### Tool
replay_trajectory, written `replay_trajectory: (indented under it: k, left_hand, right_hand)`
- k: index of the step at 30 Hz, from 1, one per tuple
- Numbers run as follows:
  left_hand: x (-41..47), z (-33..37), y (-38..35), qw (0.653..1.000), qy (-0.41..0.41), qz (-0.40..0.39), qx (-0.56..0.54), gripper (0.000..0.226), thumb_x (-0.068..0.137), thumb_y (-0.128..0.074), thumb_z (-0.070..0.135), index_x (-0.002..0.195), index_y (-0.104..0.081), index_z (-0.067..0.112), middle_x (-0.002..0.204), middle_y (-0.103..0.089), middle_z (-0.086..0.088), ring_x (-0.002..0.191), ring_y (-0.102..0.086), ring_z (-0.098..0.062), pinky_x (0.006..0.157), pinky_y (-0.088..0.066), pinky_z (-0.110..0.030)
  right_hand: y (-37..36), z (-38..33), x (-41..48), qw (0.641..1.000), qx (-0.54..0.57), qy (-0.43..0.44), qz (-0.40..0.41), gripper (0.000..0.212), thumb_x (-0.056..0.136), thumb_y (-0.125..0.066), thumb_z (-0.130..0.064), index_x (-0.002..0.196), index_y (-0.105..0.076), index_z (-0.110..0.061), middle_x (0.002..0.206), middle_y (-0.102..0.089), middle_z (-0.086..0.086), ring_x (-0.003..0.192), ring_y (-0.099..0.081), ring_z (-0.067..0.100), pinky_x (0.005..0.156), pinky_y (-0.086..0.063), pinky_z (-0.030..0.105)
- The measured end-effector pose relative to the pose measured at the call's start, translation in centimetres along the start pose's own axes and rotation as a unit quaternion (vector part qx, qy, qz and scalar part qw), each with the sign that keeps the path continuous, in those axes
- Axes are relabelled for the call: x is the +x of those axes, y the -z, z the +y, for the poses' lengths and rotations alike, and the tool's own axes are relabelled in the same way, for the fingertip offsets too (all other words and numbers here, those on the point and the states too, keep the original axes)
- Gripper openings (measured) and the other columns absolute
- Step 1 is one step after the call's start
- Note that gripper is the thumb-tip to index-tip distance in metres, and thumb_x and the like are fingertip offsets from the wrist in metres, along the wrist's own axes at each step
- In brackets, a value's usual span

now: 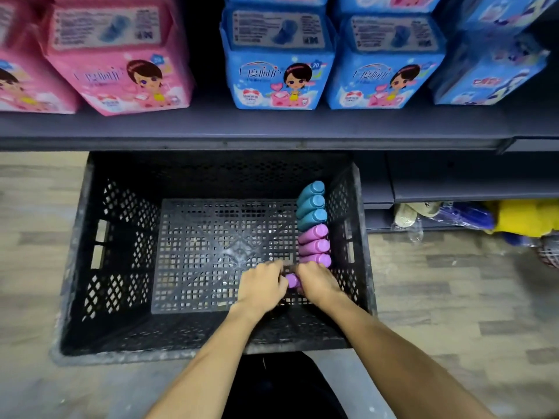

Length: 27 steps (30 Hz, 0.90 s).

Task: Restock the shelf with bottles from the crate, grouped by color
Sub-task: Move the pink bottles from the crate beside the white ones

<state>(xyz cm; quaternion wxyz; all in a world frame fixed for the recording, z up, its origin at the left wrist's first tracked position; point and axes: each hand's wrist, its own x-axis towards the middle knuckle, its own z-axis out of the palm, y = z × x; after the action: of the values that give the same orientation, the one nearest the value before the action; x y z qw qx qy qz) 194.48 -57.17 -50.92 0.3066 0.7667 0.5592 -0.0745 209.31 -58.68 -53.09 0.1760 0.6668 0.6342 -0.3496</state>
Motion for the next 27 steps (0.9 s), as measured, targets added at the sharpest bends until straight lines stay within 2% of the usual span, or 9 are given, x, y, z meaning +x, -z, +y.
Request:
replay_trajectory:
  k: [3, 6, 9, 12, 18, 20, 23, 24, 27]
  left_hand:
    - [-0.2, -1.2, 0.6, 1.000, 0.016, 0.005, 0.000, 0.018, 0.091, -0.047, 0.029, 0.102, -0.057, 0.019, 0.100, -0.069, -0.005, 0.093, -0.065, -0.030, 0.076, -0.048, -0.037]
    - [-0.6, -2.6, 1.4, 0.999, 0.036, 0.009, 0.004, 0.017, 0.092, -0.046, 0.028, 0.101, -0.057, 0.018, 0.096, -0.069, -0.004, 0.089, -0.065, -0.030, 0.073, -0.049, -0.036]
    - [-0.7, -3.1, 2.5, 0.999, 0.036, 0.021, 0.007, 0.019, 0.092, -0.047, 0.029, 0.103, -0.058, 0.018, 0.097, -0.069, -0.005, 0.091, -0.065, -0.030, 0.071, -0.047, -0.035]
    - [-0.7, -2.4, 4.4, 0.999, 0.025, 0.040, 0.005, 0.018, 0.092, -0.048, 0.030, 0.100, -0.058, 0.018, 0.100, -0.069, -0.006, 0.094, -0.064, -0.031, 0.072, -0.046, -0.036]
    - [0.5, -0.3, 11.5, 0.994, -0.029, 0.100, 0.023, 0.017, 0.089, -0.049, 0.030, 0.098, -0.057, 0.017, 0.101, -0.068, -0.005, 0.096, -0.063, -0.032, 0.073, -0.046, -0.037]
    - [0.7, 0.1, 14.6, 0.989, -0.042, 0.138, 0.021, 0.016, 0.087, -0.051, 0.030, 0.097, -0.058, 0.019, 0.098, -0.068, -0.003, 0.093, -0.063, -0.032, 0.072, -0.046, -0.037]
    - [0.6, 0.8, 19.1, 0.978, -0.056, 0.198, 0.017, 0.015, 0.085, -0.053, 0.029, 0.096, -0.059, 0.020, 0.097, -0.068, -0.002, 0.092, -0.063, -0.032, 0.072, -0.048, -0.038]
    - [0.5, 1.1, 20.5, 0.975, -0.065, 0.213, 0.016, 0.015, 0.085, -0.054, 0.028, 0.096, -0.059, 0.020, 0.097, -0.068, -0.002, 0.092, -0.063, -0.032, 0.072, -0.047, -0.037]
    - [0.0, 1.9, 24.2, 0.961, -0.101, 0.257, 0.019, 0.013, 0.085, -0.055, 0.028, 0.093, -0.057, 0.019, 0.092, -0.067, -0.001, 0.089, -0.061, -0.030, 0.069, -0.045, -0.037]
  right_hand:
    - [0.0, -0.2, 0.3, 0.999, 0.046, 0.001, 0.026, 0.035, 0.085, -0.064, -0.010, 0.118, -0.065, -0.017, 0.109, -0.069, 0.014, 0.103, -0.066, 0.036, 0.082, -0.053, 0.037]
    - [0.4, -0.4, 0.2, 0.996, 0.081, -0.010, 0.037, 0.029, 0.087, -0.068, -0.017, 0.115, -0.064, -0.018, 0.109, -0.068, 0.013, 0.101, -0.065, 0.035, 0.082, -0.054, 0.037]
    - [1.9, -0.7, -0.1, 0.990, 0.122, -0.005, 0.066, 0.021, 0.084, -0.074, -0.023, 0.101, -0.064, -0.016, 0.099, -0.070, 0.010, 0.093, -0.068, 0.032, 0.080, -0.055, 0.039]
    - [5.0, -1.1, -0.8, 0.983, 0.156, 0.014, 0.096, 0.022, 0.082, -0.077, -0.023, 0.098, -0.064, -0.015, 0.095, -0.069, 0.006, 0.090, -0.065, 0.025, 0.080, -0.052, 0.034]
    - [15.1, -1.8, -3.9, 0.957, 0.188, 0.085, 0.206, 0.033, 0.075, -0.085, -0.036, 0.100, -0.071, -0.018, 0.088, -0.070, -0.001, 0.084, -0.060, 0.016, 0.071, -0.040, 0.026]
    - [18.8, -2.2, -5.2, 0.949, 0.181, 0.112, 0.234, 0.031, 0.073, -0.086, -0.039, 0.088, -0.069, -0.018, 0.078, -0.066, -0.007, 0.075, -0.057, 0.014, 0.065, -0.036, 0.025]
    - [24.2, -3.1, -7.2, 0.941, 0.161, 0.148, 0.258, 0.036, 0.071, -0.088, -0.040, 0.066, -0.055, -0.025, 0.060, -0.053, -0.010, 0.057, -0.045, 0.008, 0.054, -0.032, 0.023]
    - [25.7, -3.3, -7.7, 0.938, 0.159, 0.157, 0.264, 0.034, 0.070, -0.088, -0.040, 0.066, -0.058, -0.025, 0.060, -0.055, -0.008, 0.056, -0.047, 0.009, 0.055, -0.034, 0.023]
    - [29.6, -4.3, -9.3, 0.927, 0.151, 0.191, 0.286, 0.031, 0.068, -0.089, -0.037, 0.089, -0.073, -0.019, 0.077, -0.069, -0.004, 0.073, -0.061, 0.014, 0.062, -0.041, 0.028]
